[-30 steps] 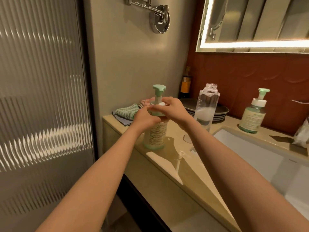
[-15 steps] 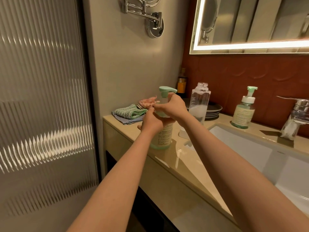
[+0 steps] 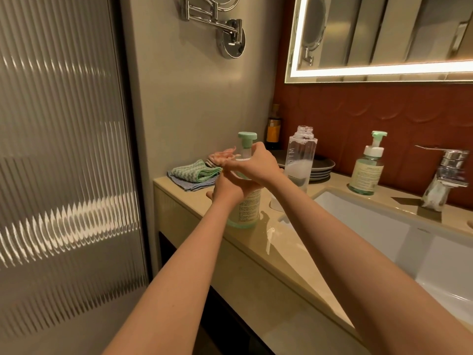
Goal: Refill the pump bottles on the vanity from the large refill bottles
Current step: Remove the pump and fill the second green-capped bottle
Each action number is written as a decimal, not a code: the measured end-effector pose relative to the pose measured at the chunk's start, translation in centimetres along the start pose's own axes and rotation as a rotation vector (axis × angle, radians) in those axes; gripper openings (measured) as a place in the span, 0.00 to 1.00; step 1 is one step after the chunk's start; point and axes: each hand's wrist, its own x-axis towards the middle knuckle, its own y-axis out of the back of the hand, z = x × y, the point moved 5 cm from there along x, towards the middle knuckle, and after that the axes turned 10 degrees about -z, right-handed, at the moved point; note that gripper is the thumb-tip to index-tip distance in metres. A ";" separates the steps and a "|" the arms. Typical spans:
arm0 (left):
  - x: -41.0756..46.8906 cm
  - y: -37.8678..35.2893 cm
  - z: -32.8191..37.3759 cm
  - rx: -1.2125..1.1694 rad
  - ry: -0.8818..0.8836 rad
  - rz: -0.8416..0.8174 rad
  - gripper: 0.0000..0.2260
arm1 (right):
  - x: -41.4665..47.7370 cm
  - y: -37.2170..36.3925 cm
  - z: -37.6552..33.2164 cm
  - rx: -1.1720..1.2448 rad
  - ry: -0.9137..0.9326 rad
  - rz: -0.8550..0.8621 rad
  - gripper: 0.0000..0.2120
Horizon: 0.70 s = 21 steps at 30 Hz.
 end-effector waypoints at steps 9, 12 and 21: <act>0.0 0.0 -0.1 -0.032 0.007 -0.011 0.29 | 0.0 0.3 -0.4 0.034 0.009 -0.025 0.26; 0.0 0.1 -0.1 -0.042 0.014 -0.006 0.27 | 0.0 0.1 -0.1 -0.091 -0.018 0.025 0.31; 0.2 -0.4 -0.5 -0.197 0.010 -0.055 0.39 | 0.0 0.8 -1.2 -0.120 0.052 -0.031 0.10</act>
